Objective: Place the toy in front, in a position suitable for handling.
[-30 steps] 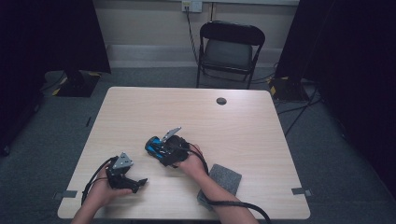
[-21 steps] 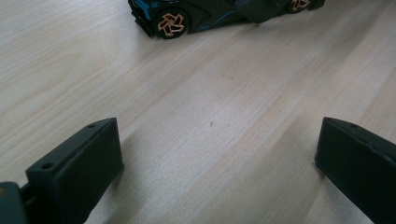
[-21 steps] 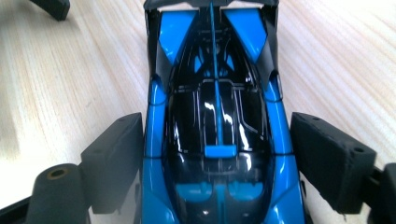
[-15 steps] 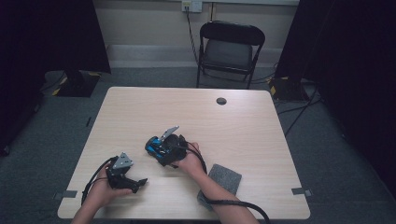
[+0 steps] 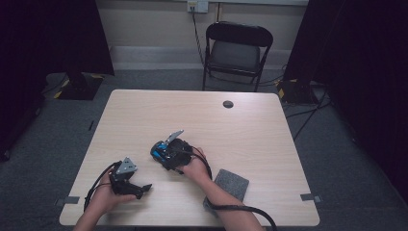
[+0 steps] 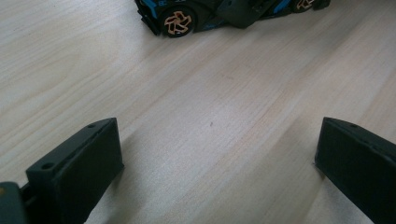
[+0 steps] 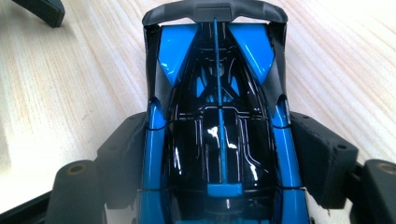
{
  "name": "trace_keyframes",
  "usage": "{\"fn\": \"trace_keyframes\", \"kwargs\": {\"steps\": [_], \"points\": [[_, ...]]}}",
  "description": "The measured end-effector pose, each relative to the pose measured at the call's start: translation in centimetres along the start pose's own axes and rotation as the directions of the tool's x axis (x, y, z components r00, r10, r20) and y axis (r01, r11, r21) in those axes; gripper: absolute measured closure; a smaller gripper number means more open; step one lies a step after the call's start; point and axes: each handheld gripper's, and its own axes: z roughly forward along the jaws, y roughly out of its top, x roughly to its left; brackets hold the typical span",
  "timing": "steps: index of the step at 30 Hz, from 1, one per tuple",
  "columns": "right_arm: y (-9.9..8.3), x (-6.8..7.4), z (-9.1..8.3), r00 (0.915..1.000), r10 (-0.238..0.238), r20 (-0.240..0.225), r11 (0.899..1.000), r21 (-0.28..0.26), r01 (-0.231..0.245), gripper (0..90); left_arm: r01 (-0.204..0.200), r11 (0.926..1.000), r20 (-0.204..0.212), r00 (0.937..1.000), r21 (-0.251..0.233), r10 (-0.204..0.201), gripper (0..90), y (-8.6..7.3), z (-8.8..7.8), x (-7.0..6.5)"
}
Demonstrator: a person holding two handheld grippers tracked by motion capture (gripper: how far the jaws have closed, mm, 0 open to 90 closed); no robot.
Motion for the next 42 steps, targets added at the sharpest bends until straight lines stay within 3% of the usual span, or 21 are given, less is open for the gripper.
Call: {"fn": "trace_keyframes", "kwargs": {"steps": [10,24,31,36,42], "points": [[0.0,-0.3,-0.7,0.9999,0.01,-0.012,1.0,0.018,-0.009,26.1,0.002,1.0,0.0,1.0,-0.002,-0.002,0.0,0.0,0.0,0.0],[0.4,-1.8,-2.8,0.9995,0.029,-0.012,0.999,0.02,-0.028,27.1,0.005,1.0,0.002,1.0,-0.002,-0.005,0.0,0.0,0.0,0.0],[0.6,-3.3,-4.3,0.9993,0.037,0.007,0.999,0.015,-0.037,27.2,0.002,1.0,0.001,1.0,-0.002,-0.002,0.0,0.0,0.0,0.0],[-0.2,-5.1,-5.7,0.9956,0.09,0.027,0.996,0.002,-0.09,27.3,0.002,1.0,0.001,1.0,-0.002,-0.002,0.0,0.0,0.0,0.0],[-0.5,-6.4,-6.9,0.9931,0.112,0.035,0.994,-0.006,-0.112,27.4,0.002,1.0,0.0,1.0,-0.002,-0.002,0.0,0.0,0.0,0.0]]}}
